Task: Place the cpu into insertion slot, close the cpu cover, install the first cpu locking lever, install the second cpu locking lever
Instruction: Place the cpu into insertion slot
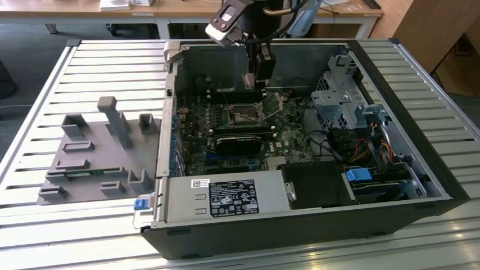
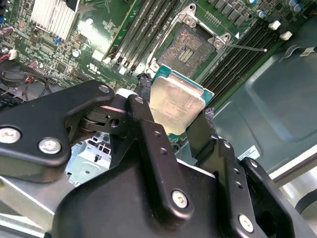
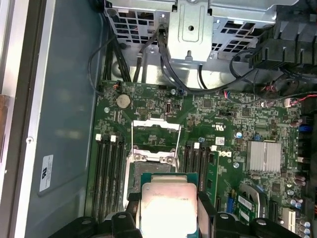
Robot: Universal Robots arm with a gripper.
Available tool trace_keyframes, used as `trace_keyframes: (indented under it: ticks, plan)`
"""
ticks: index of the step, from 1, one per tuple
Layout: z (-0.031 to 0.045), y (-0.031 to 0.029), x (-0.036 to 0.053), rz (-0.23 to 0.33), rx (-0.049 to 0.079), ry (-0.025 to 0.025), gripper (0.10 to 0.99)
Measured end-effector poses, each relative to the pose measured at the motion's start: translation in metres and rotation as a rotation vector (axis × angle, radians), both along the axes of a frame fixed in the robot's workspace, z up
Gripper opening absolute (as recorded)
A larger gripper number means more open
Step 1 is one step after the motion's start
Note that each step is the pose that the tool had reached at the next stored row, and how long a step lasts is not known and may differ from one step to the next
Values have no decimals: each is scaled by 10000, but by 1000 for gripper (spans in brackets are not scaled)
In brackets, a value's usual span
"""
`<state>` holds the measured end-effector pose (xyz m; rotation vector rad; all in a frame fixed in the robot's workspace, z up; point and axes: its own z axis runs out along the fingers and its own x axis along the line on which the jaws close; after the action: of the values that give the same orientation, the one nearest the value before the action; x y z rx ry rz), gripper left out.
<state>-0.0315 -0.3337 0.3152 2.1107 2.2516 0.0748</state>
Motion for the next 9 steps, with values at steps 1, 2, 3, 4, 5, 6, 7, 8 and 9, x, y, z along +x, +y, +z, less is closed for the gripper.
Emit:
trace_keyframes:
  ticks: [1,2,3,4,5,6,7,8,9]
  plan:
    - [-9,1,0,-4,0,0,541]
    - [-20,3,0,-12,-1,1,541]
    - [-30,5,0,-21,-1,1,541]
    - [-41,7,0,-30,1,0,541]
    - [-49,8,0,-49,0,0,541]
    - [-56,11,0,-99,-2,1,541]
    - [-63,14,-1,-183,-1,1,541]
    - [-70,19,0,-257,-2,1,541]
    - [-76,24,0,-305,-2,1,541]
